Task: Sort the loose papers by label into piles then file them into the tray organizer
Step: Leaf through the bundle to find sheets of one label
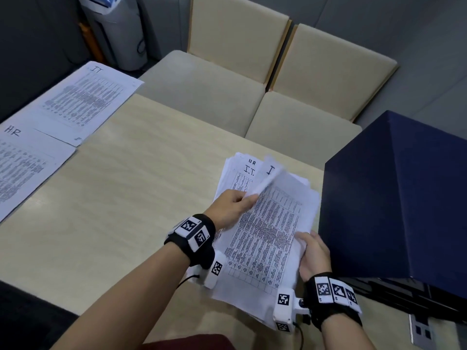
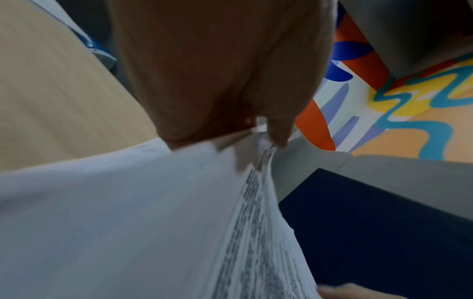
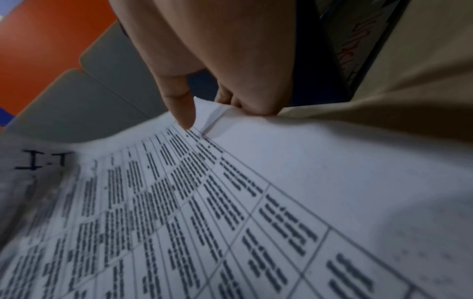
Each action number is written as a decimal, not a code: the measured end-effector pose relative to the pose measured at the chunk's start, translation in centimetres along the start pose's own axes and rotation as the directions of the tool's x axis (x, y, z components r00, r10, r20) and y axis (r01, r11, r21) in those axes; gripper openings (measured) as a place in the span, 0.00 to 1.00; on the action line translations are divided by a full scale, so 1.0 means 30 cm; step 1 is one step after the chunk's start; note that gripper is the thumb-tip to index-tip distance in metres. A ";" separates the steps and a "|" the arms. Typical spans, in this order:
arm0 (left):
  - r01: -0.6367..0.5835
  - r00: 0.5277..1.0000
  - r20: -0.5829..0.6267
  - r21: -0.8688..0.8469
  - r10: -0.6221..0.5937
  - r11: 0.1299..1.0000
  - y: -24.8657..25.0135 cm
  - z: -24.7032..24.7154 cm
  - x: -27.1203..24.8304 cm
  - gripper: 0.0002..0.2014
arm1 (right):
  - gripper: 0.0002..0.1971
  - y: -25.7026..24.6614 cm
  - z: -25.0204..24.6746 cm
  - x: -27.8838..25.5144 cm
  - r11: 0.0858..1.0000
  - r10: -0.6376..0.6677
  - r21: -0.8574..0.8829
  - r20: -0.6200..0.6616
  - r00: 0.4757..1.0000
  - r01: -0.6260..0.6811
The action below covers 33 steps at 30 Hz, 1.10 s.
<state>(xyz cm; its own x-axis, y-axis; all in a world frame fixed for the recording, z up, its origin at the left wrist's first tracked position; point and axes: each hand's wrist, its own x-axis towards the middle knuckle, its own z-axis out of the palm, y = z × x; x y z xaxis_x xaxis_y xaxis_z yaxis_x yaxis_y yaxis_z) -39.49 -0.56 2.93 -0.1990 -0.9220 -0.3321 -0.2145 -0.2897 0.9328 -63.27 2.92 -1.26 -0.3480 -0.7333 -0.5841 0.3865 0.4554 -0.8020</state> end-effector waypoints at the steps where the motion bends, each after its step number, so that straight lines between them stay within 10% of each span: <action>1: -0.035 0.999 -0.026 0.037 0.036 0.999 -0.005 -0.003 0.005 0.19 | 0.09 0.000 0.002 -0.002 1.000 0.006 0.021 0.023 1.000 -0.007; 7: -0.135 0.990 -0.072 -0.201 0.123 0.970 0.003 -0.029 -0.017 0.18 | 0.18 -0.015 -0.004 -0.003 0.995 0.091 -0.043 0.117 0.989 -0.087; 9: -0.109 0.963 -0.263 -0.169 0.061 0.980 -0.008 -0.042 0.003 0.19 | 0.20 -0.019 -0.016 0.001 0.993 0.096 -0.076 0.084 0.992 -0.090; 13: 0.290 0.800 -0.598 0.305 -0.055 0.907 -0.110 -0.095 0.049 0.23 | 0.11 -0.015 -0.027 0.017 0.994 0.067 -0.090 -0.005 0.998 -0.067; 24: 0.219 0.925 -0.363 0.756 0.117 0.617 -0.166 -0.222 0.006 0.29 | 0.09 -0.018 0.022 0.019 0.999 0.048 -0.009 0.071 0.996 -0.048; 28: -0.114 0.969 -0.142 0.466 0.201 0.878 -0.118 -0.273 -0.016 0.18 | 0.24 -0.032 0.044 0.020 0.999 0.050 0.014 0.107 0.993 -0.051; 33: -0.011 0.997 0.080 -0.006 0.012 1.000 -0.070 -0.245 -0.020 0.26 | 0.18 -0.031 0.077 0.000 0.995 -0.018 -0.103 0.002 1.000 0.018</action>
<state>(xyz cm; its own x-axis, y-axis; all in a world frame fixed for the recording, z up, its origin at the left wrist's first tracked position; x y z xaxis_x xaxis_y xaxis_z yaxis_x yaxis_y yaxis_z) -31.91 -1.29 2.21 -0.2769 -0.9021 -0.3310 -0.2063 -0.2806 0.9374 -61.67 1.33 -0.21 -0.3534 -0.7421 -0.5696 0.2902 0.4919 -0.8209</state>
